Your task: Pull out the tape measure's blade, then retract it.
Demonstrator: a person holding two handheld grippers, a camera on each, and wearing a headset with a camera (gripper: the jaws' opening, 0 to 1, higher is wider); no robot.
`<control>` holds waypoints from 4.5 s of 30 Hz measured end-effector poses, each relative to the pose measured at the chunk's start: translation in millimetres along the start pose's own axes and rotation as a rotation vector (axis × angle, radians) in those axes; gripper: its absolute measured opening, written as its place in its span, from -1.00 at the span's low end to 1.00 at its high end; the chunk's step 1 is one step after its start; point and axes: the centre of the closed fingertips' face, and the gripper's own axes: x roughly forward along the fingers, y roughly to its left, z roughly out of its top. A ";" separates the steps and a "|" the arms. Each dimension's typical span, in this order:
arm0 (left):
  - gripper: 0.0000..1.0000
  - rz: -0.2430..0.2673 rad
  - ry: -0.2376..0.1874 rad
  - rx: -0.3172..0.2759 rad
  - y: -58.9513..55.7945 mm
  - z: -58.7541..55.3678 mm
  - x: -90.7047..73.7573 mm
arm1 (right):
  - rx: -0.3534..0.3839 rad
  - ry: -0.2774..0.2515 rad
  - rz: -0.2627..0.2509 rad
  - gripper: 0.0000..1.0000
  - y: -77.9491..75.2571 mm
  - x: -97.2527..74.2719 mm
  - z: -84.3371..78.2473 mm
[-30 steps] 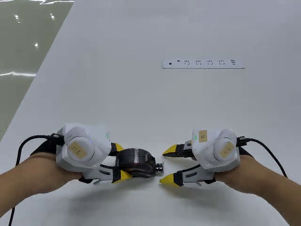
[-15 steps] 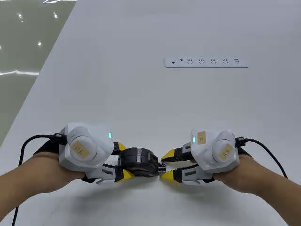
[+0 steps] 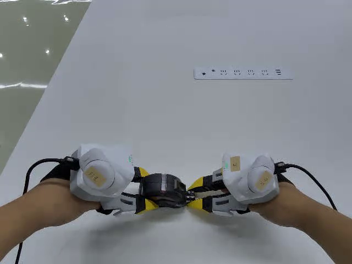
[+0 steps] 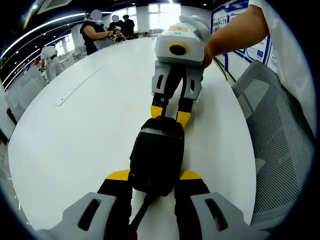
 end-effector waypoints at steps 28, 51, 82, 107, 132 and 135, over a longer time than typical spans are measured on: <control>-0.49 -0.015 0.011 0.025 0.1 -0.6 0.3 | -0.019 0.019 -0.018 -0.80 0.0 -6.7 -3.0; -0.49 -0.013 0.004 0.015 -0.4 0.3 0.3 | -0.019 0.089 -0.033 -0.82 -3.0 -37.1 -24.0; -0.48 -0.007 0.003 0.017 -1.3 2.5 1.8 | -0.010 0.165 -0.078 -0.82 -7.1 -82.7 -59.2; -0.48 -0.009 0.000 0.021 -3.2 5.4 1.5 | 0.001 0.199 -0.102 -0.82 -6.5 -106.5 -77.6; -0.48 -0.009 -0.001 0.020 -2.4 4.8 3.0 | 0.049 0.236 -0.126 -0.82 -8.1 -136.9 -102.6; -0.48 -0.010 0.000 0.020 -2.5 4.9 3.0 | 0.054 0.243 -0.135 -0.82 -10.1 -142.0 -106.1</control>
